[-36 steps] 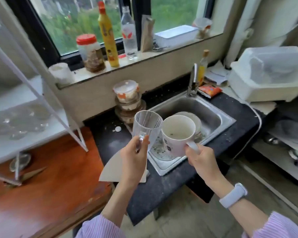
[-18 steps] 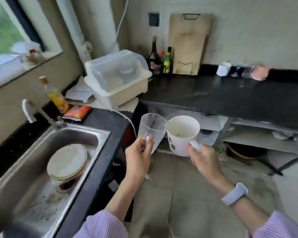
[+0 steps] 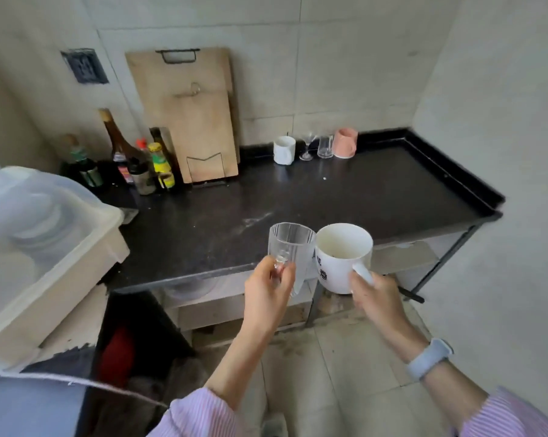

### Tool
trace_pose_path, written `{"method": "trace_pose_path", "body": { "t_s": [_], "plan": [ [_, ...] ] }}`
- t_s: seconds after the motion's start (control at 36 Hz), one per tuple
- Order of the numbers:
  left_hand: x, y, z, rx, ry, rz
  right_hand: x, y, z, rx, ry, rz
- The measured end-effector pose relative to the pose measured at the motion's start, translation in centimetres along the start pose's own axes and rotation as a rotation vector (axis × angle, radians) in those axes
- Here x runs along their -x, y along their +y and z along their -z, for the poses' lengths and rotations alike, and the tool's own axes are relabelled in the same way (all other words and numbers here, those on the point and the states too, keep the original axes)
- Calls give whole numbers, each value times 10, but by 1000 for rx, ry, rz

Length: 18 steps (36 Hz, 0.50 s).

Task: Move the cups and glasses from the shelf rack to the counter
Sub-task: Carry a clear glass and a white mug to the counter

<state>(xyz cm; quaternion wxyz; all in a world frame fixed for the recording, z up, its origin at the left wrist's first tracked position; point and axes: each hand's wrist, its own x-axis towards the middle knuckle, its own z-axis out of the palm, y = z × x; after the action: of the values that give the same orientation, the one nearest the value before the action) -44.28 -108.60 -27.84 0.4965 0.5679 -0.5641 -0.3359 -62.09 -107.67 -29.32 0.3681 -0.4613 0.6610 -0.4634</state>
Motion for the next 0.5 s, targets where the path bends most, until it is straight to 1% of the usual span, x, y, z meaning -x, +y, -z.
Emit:
{"method": "trace_pose_path", "body": {
  "t_s": [0.14,0.28,0.42,0.5],
  "plan": [
    [-83,-3,-27,-21,-96,-52,-71,-13,-7,-15,64,-41],
    [-147,-10,-64,-8,-157,-32,-133,-17,-7,-45,106,-78],
    [-206,-28,-106,-12,-159,15,-201,-11,-9,-59,91,-136],
    [-241,-43,-132,-14,-156,52,-249,1,-13,-64,49,-179]
  ]
}}
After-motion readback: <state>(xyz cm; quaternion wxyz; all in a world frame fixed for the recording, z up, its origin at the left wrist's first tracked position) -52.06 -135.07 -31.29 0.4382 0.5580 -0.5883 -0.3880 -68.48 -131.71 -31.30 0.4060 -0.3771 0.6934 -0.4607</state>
